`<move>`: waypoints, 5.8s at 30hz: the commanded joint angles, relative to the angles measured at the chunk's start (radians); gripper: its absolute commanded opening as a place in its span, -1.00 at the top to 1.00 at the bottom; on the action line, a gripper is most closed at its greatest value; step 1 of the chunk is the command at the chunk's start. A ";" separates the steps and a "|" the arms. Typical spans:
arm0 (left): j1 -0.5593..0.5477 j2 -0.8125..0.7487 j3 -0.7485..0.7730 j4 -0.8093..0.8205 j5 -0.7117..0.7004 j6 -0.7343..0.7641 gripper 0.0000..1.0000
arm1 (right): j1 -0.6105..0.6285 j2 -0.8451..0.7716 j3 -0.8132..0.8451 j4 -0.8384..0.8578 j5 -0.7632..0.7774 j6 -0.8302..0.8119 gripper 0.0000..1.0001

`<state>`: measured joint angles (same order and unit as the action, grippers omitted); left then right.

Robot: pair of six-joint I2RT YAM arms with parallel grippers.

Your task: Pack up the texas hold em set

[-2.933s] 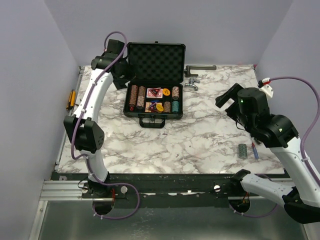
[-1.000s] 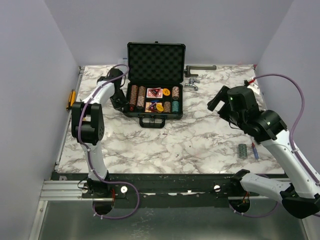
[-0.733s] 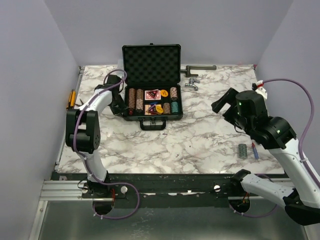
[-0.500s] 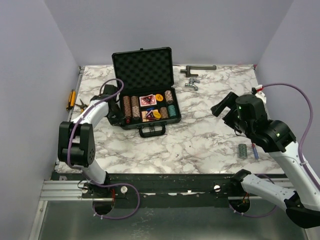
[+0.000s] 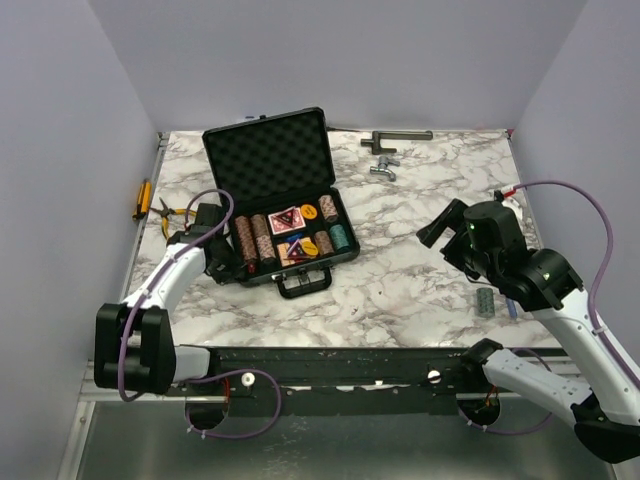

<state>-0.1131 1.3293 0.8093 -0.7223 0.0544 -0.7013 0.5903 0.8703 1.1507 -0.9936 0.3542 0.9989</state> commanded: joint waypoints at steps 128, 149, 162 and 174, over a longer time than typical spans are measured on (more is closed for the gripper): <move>0.381 0.859 1.368 -0.336 0.714 -0.025 0.33 | 0.007 -0.066 -0.199 -0.065 0.060 0.096 -1.00; 0.329 0.677 1.179 -0.353 0.629 0.014 0.39 | 0.008 -0.101 -0.156 -0.091 0.042 0.013 -1.00; 0.306 0.549 1.033 -0.353 0.585 0.061 0.40 | 0.008 -0.129 -0.139 -0.108 0.030 0.001 -1.00; 0.302 0.436 0.949 -0.357 0.580 0.054 0.39 | 0.008 -0.162 -0.137 -0.134 0.034 0.006 -1.00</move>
<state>0.1936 1.8305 1.7695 -1.0622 0.6559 -0.6498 0.5903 0.7151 0.9852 -1.1007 0.3786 1.0122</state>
